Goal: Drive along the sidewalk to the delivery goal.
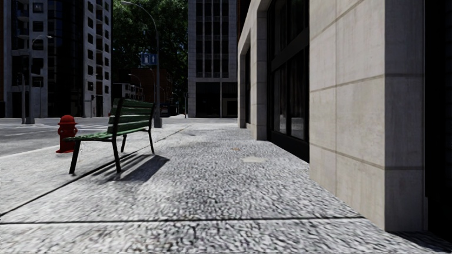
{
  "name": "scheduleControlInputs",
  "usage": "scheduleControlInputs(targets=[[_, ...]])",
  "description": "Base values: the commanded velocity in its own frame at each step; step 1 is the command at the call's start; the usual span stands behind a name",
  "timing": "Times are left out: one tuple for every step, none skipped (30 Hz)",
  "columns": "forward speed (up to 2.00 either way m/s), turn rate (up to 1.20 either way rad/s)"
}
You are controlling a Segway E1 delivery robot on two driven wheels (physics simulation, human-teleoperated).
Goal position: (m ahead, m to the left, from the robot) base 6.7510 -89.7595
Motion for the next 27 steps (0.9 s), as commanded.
scheduleControlInputs(targets=[[2.0, 0.0], [2.0, 0.0], [2.0, 0.0], [2.0, 0.0], [2.0, 0.0], [2.0, 0.0], [2.0, 0.0], [2.0, 0.0], [2.0, 0.0], [2.0, 0.0], [2.0, 0.0], [2.0, 0.0], [2.0, 0.0], [2.0, 0.0], [2.0, 0.0], [2.0, 0.0], [2.0, 0.0], [2.0, 0.0], [2.0, 0.0], [2.0, 0.0], [2.0, 0.02], [2.0, 0.2], [2.0, 0.2], [2.0, 0.36], [2.0, 0.42], [2.0, 0.44], [2.0, 0.44]])
